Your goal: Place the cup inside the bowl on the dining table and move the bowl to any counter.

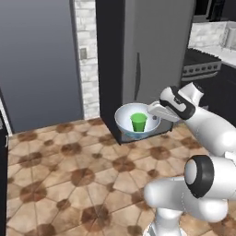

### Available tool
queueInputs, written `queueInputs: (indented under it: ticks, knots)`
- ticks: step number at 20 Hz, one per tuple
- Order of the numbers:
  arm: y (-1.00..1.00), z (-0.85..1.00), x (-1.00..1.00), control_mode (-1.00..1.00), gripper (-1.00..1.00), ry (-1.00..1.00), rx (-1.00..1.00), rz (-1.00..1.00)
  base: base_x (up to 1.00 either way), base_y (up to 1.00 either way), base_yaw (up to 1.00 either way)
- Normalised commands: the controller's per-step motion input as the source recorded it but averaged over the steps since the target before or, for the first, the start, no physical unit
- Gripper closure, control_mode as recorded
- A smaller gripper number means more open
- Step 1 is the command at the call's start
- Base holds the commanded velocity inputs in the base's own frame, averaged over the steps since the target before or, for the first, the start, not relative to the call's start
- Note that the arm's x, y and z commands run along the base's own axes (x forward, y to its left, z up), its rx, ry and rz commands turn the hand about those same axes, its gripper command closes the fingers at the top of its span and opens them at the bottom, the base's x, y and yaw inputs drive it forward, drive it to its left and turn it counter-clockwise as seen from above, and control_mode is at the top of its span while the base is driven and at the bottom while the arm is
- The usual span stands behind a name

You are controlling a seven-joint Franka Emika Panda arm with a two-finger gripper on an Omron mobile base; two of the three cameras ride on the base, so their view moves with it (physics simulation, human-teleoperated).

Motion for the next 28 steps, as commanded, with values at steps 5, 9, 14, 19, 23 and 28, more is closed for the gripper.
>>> queueInputs:
  ticks: [5,9,14,19,23,28]
  knots:
    - [0.00,0.00,0.00,1.00,1.00,0.00,0.00,0.00,0.89,0.41,0.00]
    - [0.00,0.00,0.00,1.00,1.00,0.00,0.00,0.00,0.69,0.47,0.00]
    - [0.00,0.00,0.00,1.00,1.00,0.00,0.00,0.00,0.10,0.59,0.15]
    - [0.00,0.00,0.00,1.00,1.00,0.00,0.00,0.00,0.00,0.50,0.36]
    - [0.00,0.00,0.00,1.00,1.00,0.00,0.00,0.00,0.00,0.14,0.42]
    - [0.00,0.00,0.00,1.00,1.00,0.00,0.00,0.00,0.04,0.00,0.42]
